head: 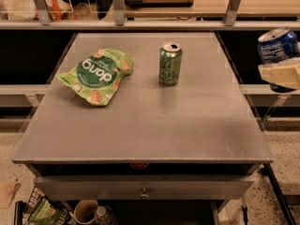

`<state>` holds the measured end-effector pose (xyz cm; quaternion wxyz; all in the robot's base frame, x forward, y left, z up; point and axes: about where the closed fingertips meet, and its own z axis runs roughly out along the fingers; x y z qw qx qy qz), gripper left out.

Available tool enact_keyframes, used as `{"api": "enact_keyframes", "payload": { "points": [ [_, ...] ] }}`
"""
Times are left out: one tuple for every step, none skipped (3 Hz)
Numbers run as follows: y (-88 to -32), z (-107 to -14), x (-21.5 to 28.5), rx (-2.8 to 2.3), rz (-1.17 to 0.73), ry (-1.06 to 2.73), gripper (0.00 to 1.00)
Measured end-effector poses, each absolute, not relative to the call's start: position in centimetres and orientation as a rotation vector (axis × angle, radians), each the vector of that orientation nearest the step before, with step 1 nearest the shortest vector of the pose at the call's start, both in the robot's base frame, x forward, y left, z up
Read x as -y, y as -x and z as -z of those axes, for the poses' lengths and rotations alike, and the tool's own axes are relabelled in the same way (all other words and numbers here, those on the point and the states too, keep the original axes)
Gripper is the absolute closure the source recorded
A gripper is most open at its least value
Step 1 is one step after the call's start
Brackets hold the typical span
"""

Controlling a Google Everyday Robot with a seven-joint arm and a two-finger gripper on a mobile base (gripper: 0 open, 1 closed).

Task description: Place pepsi can upright

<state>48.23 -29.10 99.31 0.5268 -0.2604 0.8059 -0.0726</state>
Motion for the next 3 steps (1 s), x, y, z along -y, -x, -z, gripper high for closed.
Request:
{"api": "enact_keyframes", "payload": {
  "points": [
    [-47.9,-97.8,27.3,-1.891,-0.07,0.657,1.0],
    [-47.7,-96.4,25.6,-1.828,-0.345,0.678,1.0],
    [-47.3,-94.8,24.5,-1.779,-0.482,0.687,1.0]
  ]
}}
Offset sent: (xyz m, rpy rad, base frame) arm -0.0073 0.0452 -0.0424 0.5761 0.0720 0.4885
